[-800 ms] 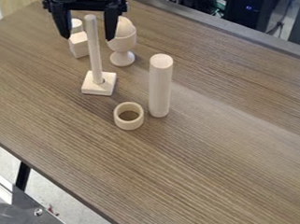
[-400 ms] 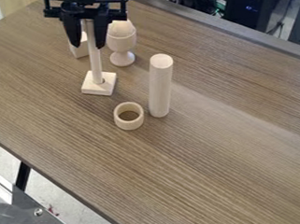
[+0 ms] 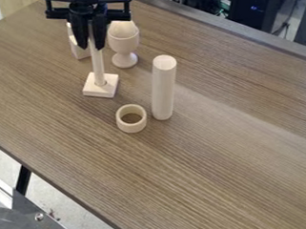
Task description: Remove the cylinder from the square block hole and put on the left side
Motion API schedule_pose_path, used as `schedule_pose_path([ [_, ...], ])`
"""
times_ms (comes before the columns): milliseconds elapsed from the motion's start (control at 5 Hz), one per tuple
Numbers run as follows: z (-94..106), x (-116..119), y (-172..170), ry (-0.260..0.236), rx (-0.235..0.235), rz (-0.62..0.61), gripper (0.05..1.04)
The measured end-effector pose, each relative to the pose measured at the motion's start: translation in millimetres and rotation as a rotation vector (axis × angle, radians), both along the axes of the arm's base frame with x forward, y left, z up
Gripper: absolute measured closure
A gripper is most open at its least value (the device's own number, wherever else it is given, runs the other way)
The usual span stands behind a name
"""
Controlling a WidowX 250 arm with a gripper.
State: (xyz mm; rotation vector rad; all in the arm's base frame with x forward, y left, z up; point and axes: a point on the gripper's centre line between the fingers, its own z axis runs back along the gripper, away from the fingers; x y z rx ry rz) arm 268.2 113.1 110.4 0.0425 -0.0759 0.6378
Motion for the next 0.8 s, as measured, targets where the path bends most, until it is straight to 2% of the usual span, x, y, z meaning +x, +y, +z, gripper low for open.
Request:
schedule_pose_path([
  [400, 71.8, 11, 15, -0.222, 0.013, 0.057, 0.869],
  [600, 86.3, 10, 20, -0.278, 0.001, 0.079, 0.869],
  [800, 85.7, 5, 27, -0.262, 0.015, 0.100, 0.869],
])
